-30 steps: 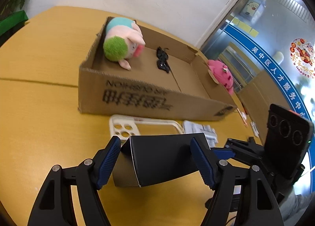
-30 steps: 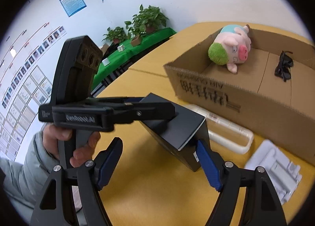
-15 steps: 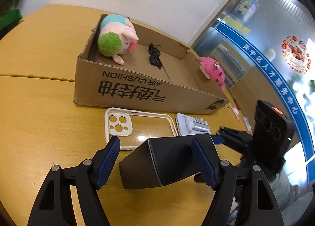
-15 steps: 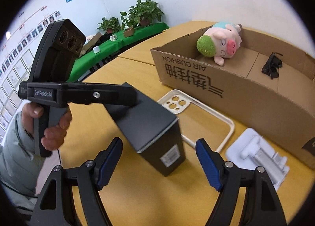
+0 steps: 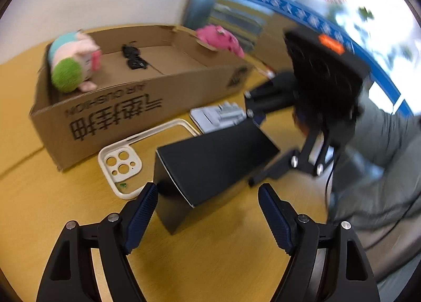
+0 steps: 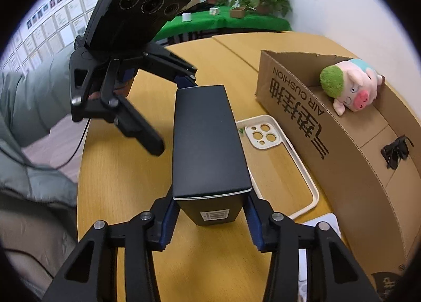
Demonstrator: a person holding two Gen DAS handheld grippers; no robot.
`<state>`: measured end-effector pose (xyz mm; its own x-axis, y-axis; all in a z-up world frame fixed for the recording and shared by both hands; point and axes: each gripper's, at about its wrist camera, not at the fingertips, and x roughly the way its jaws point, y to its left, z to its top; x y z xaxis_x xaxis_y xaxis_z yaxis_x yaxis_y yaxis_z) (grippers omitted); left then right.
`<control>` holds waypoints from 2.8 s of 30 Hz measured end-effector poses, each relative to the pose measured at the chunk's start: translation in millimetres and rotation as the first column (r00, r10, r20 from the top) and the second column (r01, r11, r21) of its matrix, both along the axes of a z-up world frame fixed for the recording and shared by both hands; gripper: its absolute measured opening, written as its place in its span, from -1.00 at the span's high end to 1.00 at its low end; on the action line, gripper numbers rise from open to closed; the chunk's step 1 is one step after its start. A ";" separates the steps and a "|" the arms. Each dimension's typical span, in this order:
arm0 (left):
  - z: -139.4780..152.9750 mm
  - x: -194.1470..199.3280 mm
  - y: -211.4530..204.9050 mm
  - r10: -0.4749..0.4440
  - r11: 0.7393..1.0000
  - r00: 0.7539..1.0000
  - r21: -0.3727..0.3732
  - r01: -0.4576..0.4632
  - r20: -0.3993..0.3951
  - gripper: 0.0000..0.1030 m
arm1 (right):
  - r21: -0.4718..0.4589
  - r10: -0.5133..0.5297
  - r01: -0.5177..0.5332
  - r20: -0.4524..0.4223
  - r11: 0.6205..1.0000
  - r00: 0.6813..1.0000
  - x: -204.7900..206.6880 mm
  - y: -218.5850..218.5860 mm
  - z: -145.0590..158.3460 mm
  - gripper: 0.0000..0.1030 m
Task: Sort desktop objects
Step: 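Carry the black charger box with the right gripper over the cardboard box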
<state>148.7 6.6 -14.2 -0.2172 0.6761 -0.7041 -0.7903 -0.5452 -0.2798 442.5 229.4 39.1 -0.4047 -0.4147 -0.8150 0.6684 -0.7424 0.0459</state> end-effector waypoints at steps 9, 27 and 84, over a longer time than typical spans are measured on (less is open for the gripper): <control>2.8 -16.5 14.0 -0.094 0.995 0.994 -0.029 0.092 -0.057 -0.59 | 0.085 0.034 -0.035 0.017 0.996 0.999 9.1 9.3 0.5 0.15; 6.8 -8.4 52.6 -0.178 0.984 0.981 -0.043 0.175 -0.077 -0.12 | 0.013 -0.002 0.001 0.036 1.000 0.999 20.3 49.7 -2.2 0.13; 111.3 -178.7 137.1 -0.481 0.869 0.821 -0.289 0.401 -0.308 0.06 | 0.259 0.172 -0.145 -0.085 0.955 0.981 -119.7 167.0 92.4 0.18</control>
<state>-30.0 143.6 97.1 -0.1937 0.6119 -0.7669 -0.9810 -0.1258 0.1473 322.8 396.3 131.5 -0.4393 -0.2685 -0.8573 0.7694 -0.6051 -0.2047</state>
